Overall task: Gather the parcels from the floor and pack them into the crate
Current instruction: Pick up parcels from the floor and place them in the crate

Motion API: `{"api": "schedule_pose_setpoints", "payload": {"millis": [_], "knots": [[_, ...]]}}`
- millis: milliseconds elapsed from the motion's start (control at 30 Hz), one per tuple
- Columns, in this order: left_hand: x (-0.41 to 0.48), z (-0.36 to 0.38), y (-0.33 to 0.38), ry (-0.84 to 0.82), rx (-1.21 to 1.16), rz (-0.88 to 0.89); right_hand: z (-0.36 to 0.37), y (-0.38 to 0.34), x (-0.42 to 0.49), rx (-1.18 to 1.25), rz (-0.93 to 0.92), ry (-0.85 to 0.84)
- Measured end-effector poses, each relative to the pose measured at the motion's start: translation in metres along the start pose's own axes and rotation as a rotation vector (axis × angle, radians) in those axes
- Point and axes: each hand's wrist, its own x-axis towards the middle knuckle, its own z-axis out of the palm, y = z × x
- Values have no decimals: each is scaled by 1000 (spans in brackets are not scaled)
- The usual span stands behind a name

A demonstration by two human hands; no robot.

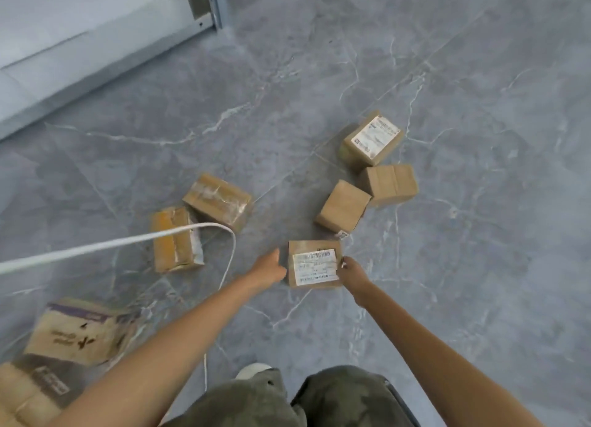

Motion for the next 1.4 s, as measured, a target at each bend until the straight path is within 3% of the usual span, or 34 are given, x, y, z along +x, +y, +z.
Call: {"api": "schedule_pose_setpoints", "payload": {"millis": [100,267,567,733,933,1200,1300,1400], "knots": [[1,12,7,-63,-158,-39,7,7,5,125,3,-26],[-78,-23,60,23,-269,-28,-37,-22,-82,275,-56,-28],[-365,-146,242,41,-439,21,-178,-153,-362,435,-214,40],[-530,-205,344,156,-571,9,-255,-228,-527,503,-357,70],[-690,-266,441,292,-551,81,-322,-289,-680,418,-642,72],[-819,-300,459,542,-495,383,-341,-312,-788,537,-876,41],[-849,-302,442,616,-624,496,-337,-312,-823,554,-958,-41],[-874,-306,421,577,-778,542,-328,-307,-852,539,-1034,-133]]}}
